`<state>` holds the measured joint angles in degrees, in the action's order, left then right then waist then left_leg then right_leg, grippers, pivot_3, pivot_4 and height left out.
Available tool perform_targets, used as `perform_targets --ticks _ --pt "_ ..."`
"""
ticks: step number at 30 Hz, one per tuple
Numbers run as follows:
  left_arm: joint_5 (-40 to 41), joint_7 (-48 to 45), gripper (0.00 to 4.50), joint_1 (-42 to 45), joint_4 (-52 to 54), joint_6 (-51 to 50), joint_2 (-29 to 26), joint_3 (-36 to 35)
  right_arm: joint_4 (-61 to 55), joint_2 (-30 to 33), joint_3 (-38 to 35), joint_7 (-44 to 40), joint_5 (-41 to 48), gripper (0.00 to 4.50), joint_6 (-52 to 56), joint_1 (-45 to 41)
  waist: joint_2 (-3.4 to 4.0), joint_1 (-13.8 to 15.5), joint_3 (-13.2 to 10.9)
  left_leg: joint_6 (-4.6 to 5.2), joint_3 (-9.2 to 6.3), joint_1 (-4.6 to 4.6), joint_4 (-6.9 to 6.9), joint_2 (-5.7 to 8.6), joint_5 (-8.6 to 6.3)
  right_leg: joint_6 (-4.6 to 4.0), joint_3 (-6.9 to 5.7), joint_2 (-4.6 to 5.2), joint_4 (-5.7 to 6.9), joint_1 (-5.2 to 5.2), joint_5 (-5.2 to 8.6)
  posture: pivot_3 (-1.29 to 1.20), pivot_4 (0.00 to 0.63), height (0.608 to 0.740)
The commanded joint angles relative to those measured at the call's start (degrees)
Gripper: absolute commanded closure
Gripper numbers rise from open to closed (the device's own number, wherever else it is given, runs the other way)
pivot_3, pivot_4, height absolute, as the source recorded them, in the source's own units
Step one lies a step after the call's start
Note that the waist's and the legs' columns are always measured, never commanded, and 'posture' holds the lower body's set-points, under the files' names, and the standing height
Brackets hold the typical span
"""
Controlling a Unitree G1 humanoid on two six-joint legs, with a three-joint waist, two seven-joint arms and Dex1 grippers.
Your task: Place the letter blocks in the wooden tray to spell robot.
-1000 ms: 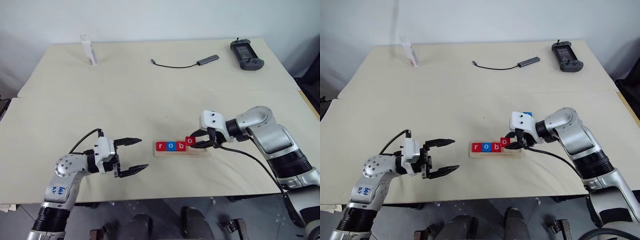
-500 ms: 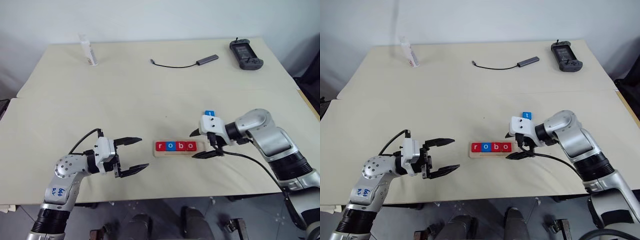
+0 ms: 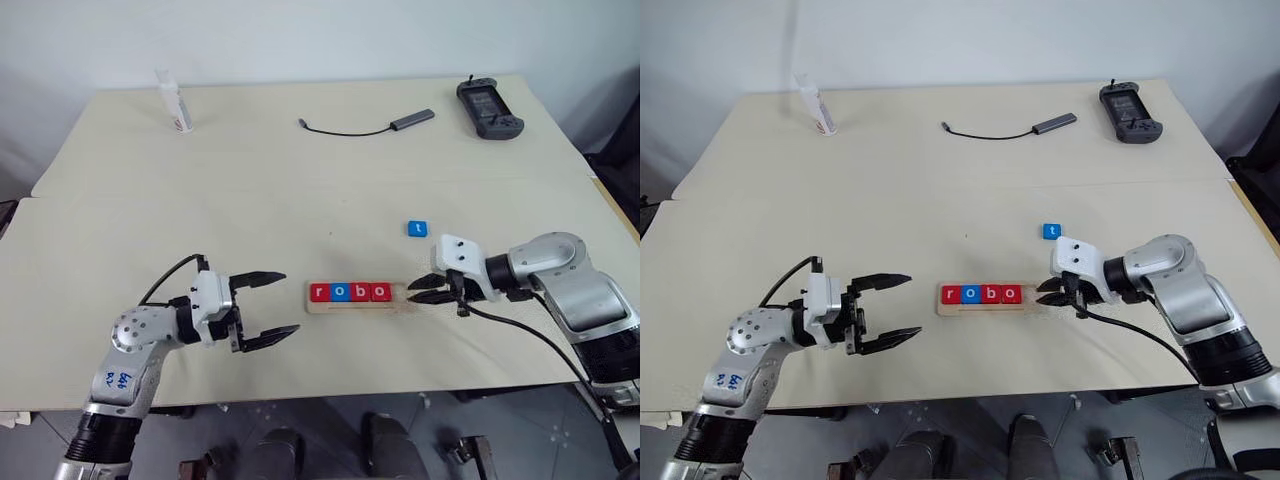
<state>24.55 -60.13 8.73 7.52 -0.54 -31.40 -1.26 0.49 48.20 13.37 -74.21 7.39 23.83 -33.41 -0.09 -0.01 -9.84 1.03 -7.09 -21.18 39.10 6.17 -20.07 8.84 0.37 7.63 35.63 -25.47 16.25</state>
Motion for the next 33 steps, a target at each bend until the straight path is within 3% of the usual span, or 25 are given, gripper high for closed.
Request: perform_targets --ticks 1,13,18,21,24,28,33 --pt "0.30 -0.07 0.00 0.16 0.48 0.62 0.12 -0.24 0.02 -0.97 0.46 0.78 -0.77 4.46 -0.04 -1.64 0.00 0.04 0.00 0.00 -0.01 0.00 0.00 0.00 0.00 0.00 -0.01 -0.01 0.00 0.00 0.00 0.00 0.150 0.740" --pt "0.28 0.70 0.00 -0.65 1.19 0.65 -0.16 -0.68 -0.13 -4.39 2.55 1.98 -2.25 4.46 0.75 -3.52 0.00 0.03 0.00 0.00 -0.02 -0.01 0.00 0.01 0.00 0.00 -0.01 0.01 0.00 0.00 0.00 0.00 0.150 0.740" --pt "0.27 0.58 0.00 -0.41 0.77 0.82 -0.20 -0.74 -3.29 -1.41 -2.87 3.25 0.21 4.46 1.22 -0.33 0.00 0.19 0.00 0.00 -0.03 -0.01 0.00 0.01 0.00 0.00 -0.01 0.01 0.00 0.00 0.00 0.00 0.150 0.740" --pt "0.26 0.31 0.00 -0.17 0.10 1.04 -0.22 -0.80 -6.59 0.28 -10.13 5.69 3.37 4.46 1.44 5.01 0.00 0.58 0.00 0.01 -0.05 -0.02 0.01 0.04 0.00 0.00 -0.02 0.03 -0.01 0.01 0.00 0.00 0.150 0.740" --pt "0.24 0.05 0.00 0.12 -0.76 1.36 -0.22 -0.91 -10.56 0.31 -17.50 7.17 8.07 3.57 2.39 11.06 0.00 1.30 0.00 0.01 -0.04 -0.02 0.00 0.03 -0.01 0.00 -0.02 0.01 -0.02 0.02 0.00 0.00 0.150 0.740" --pt "0.28 -0.03 0.00 0.82 -2.55 1.80 -0.19 -1.32 -16.17 -4.21 -31.54 15.87 9.42 2.16 -2.93 25.72 -0.01 1.79 0.00 0.01 -0.08 -0.02 -0.01 0.01 -0.01 0.00 -0.04 -0.01 -0.02 0.04 0.00 0.00 0.150 0.740" --pt "0.15 0.80 0.00 1.80 -4.54 1.88 0.33 -1.79 -17.29 -11.77 -40.22 23.10 10.33 0.55 -10.64 38.07 0.01 1.54 0.02 0.02 -0.01 0.05 0.00 0.03 0.00 0.01 0.02 -0.02 0.03 0.08 0.00 0.00 0.150 0.740"
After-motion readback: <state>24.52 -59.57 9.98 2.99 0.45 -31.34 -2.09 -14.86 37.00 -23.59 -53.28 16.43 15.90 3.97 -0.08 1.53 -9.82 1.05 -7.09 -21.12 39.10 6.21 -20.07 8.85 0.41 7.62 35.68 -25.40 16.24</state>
